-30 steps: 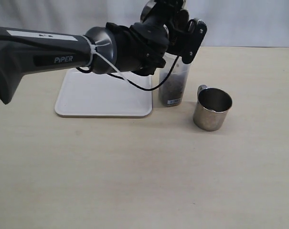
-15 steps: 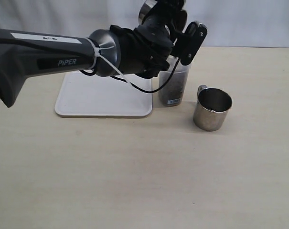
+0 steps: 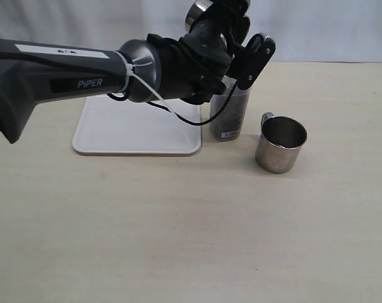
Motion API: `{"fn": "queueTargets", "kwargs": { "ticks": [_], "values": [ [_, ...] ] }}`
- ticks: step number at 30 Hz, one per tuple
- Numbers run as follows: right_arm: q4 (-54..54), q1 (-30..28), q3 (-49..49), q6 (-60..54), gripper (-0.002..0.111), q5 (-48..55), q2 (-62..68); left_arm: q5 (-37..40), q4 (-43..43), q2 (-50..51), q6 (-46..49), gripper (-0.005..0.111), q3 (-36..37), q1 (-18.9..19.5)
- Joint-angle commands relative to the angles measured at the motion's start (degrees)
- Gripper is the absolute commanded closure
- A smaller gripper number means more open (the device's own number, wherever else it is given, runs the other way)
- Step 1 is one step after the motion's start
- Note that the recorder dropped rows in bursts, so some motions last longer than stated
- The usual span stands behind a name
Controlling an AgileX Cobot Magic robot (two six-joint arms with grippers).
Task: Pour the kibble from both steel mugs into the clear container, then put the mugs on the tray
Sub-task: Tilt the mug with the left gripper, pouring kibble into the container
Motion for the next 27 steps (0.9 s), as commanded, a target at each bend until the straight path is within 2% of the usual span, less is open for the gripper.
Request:
{"fn": "queueTargets", "kwargs": {
  "ticks": [1, 17, 27],
  "values": [
    [0.08, -0.07, 0.15, -0.19, 0.104, -0.59, -0.18, 0.61, 1.08, -0.57, 0.24, 0.107, -1.69, -0.08],
    [0.3, -0.07, 0.15, -0.19, 0.104, -0.59, -0.18, -0.62, 1.08, -0.57, 13.51, 0.107, -2.51, -0.08],
    [0.49, -0.07, 0.15, -0.19, 0.104, -0.59, -0.18, -0.97, 1.08, -0.57, 18.33, 0.107, -2.51, -0.08]
  ]
}}
